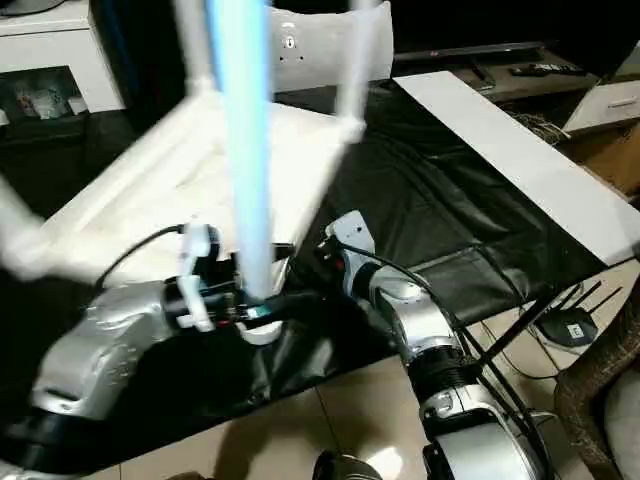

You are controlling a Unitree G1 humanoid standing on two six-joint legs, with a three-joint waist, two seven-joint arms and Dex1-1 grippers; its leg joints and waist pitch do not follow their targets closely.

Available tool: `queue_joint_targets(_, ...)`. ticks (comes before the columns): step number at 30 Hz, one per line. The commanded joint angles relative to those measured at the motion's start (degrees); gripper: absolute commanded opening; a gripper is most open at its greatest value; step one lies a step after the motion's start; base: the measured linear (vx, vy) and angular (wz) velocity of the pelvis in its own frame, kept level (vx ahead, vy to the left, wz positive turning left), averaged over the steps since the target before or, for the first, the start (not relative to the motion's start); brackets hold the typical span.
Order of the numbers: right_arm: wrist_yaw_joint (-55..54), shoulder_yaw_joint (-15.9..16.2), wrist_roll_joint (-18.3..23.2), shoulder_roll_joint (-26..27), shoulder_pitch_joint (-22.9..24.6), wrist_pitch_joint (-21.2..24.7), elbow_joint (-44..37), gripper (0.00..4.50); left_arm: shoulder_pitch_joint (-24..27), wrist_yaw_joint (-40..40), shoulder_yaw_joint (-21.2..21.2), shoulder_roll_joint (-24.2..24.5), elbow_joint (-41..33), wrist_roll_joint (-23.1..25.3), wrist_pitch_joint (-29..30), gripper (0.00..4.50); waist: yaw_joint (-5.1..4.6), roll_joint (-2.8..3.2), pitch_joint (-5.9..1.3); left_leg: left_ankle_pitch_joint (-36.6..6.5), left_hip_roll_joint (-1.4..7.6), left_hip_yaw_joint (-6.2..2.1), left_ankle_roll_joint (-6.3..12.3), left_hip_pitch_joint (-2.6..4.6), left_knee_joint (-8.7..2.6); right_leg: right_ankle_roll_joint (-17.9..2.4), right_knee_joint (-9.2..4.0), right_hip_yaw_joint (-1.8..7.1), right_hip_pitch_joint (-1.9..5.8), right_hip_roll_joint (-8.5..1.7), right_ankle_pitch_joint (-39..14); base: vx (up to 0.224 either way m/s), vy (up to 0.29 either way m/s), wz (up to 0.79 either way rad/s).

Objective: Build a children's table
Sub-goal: Rotate table base

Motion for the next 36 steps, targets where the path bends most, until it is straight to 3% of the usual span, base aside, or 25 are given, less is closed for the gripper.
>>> queue_joint_targets(1, 2.58, 2.35, 0.70, 1.90, -0.21, -1.33, -0.71, 4.50, -2.04, -0.82, -4.86, -2.33, -0.74, 0.47, -0.83, 4.44, 0.84, 0.22, -4.91, -8.13, 1.53, -0.48, 3.87, -0.76, -3.70, -2.28, -4.24, 3.88, 3.99, -4.28, -26.61, 0.000, 0.000, 0.00)
queue_joint_targets(5, 1.96, 1.63, -0.20, 1.95, -0.32, -1.63, 0.06, 4.50, -3.56, 0.40, -5.57, -4.81, 1.06, 1.49, -2.30, 4.44, 1.22, 0.25, -4.94, -6.80, 1.67, -0.42, 3.99, -0.86, -3.70, -3.69, -3.78, 4.08, 4.14, -4.37, -24.27, 0.000, 0.000, 0.00)
queue_joint_targets(10, -3.29, -0.16, -1.74, 1.12, -1.18, -1.23, 2.31, 4.50, -5.59, 5.44, -4.07, -6.89, 4.71, 5.01, -5.42, 4.44, 1.61, 0.01, -4.83, -7.14, 1.63, -0.27, 4.00, -0.55, -3.72, -3.38, -4.05, 4.07, 3.95, -4.29, -25.26, 0.000, 0.000, 0.00)
queue_joint_targets(15, -6.75, -3.22, -1.78, -1.14, -0.33, -0.76, 3.02, 4.50, -6.56, 9.87, -3.64, -7.01, 7.78, 9.83, -9.04, 4.44, 1.85, -0.07, -4.60, -9.01, 1.24, -0.28, 3.52, -0.46, -3.60, -0.21, -5.03, 3.55, 3.85, -4.23, -29.83, 0.000, 0.000, 0.00)
queue_joint_targets(18, -6.75, -4.56, -1.32, -2.57, 1.11, -0.78, 1.51, 4.50, -6.16, 11.96, -3.89, -6.70, 8.06, 12.00, -10.12, 4.44, 2.00, -0.04, -4.63, -8.89, 1.26, -0.30, 3.58, -0.41, -3.59, 0.67, -4.98, 3.49, 3.82, -4.05, -29.12, 0.000, 0.000, 0.00)
queue_joint_targets(20, -5.44, -5.21, -0.37, -3.97, 2.76, -0.36, -1.16, 4.50, -5.12, 9.77, -4.43, -5.45, 6.66, 11.16, -8.99, 4.44, 2.25, -0.04, -4.66, -8.59, 1.19, -0.23, 3.88, -0.46, -3.59, 0.61, -4.93, 3.54, 3.86, -4.09, -28.75, 0.000, 0.000, 0.00)
queue_joint_targets(21, -3.86, -5.59, 0.64, -4.98, 3.98, 0.14, -3.50, 4.50, -4.26, 7.99, -4.75, -4.01, 5.74, 10.66, -7.97, 4.44, 2.55, 0.26, -4.67, -8.39, 1.29, -0.29, 4.05, -0.51, -3.65, 0.59, -4.75, 3.60, 3.85, -4.13, -28.09, 0.000, 0.000, 0.00)
queue_joint_targets(23, -2.28, -5.68, 1.27, -6.16, 5.10, 0.57, -5.69, 4.50, -3.52, 5.83, -5.43, -1.75, 5.41, 11.01, -7.77, 4.44, 2.60, 0.03, -4.73, -7.79, 1.37, -0.38, 4.40, -0.71, -3.75, 0.23, -4.42, 3.68, 3.98, -4.07, -26.65, 0.000, 0.000, 0.00)
queue_joint_targets(24, -0.79, -5.42, 1.52, -7.15, 5.98, 0.50, -7.35, 4.50, -3.10, 4.68, -5.84, 0.18, 5.43, 11.75, -7.63, 4.44, 2.66, 0.45, -4.67, -7.77, 1.35, -0.35, 4.46, -0.57, -3.76, -0.28, -4.43, 3.71, 3.85, -4.05, -26.31, 0.000, 0.000, 0.00)
queue_joint_targets(26, 0.29, -5.21, 1.67, -7.85, 6.59, 0.40, -8.51, 4.50, -2.83, 3.98, -6.11, 1.49, 5.56, 12.39, -7.64, 4.44, 2.59, 0.28, -4.60, -8.18, 1.30, -0.34, 4.56, -0.52, -3.78, -0.56, -4.46, 3.65, 3.83, -3.98, -26.50, 0.000, 0.000, 0.00)
queue_joint_targets(27, 3.40, -4.66, 2.25, -9.59, 8.13, 0.68, -11.57, 4.50, -2.29, 1.96, -6.44, 5.04, 5.87, 13.51, -6.80, 4.44, 2.58, 0.32, -4.47, -8.91, 1.26, -0.27, 4.75, -0.35, -3.83, -0.11, -4.77, 3.62, 3.78, -3.84, -27.39, 0.000, 0.000, 0.00)
queue_joint_targets(30, 5.63, -4.24, 2.59, -11.12, 9.39, 1.25, -14.10, 4.50, -1.94, 0.37, -7.06, 8.44, 6.33, 15.13, -5.83, 4.44, 2.55, 0.37, -4.31, -9.69, 1.19, -0.41, 4.26, -0.29, -3.86, 0.65, -4.93, 3.44, 3.76, -3.77, -29.09, 0.000, 0.000, 0.00)
queue_joint_targets(34, 10.05, -3.04, 2.76, -14.35, 11.90, 0.97, -18.89, 4.50, -1.95, 0.26, -6.76, 12.36, 7.52, 17.59, -5.29, 4.10, 2.63, 0.43, -4.24, -10.74, 1.09, -0.45, 3.80, -0.08, -3.79, 0.96, -5.34, 3.21, 3.67, -3.81, -30.86, 0.000, 0.000, 0.00)
queue_joint_targets(36, 12.91, -2.47, 3.32, -16.35, 13.40, 1.08, -22.23, 4.50, -2.03, 0.34, -6.20, 14.23, 7.47, 18.10, -4.46, 3.97, 2.82, 0.23, -4.07, -11.50, 0.93, -0.40, 4.17, -0.11, -3.76, 2.56, -5.69, 3.05, 3.69, -3.75, -32.53, 0.000, 0.000, 0.00)
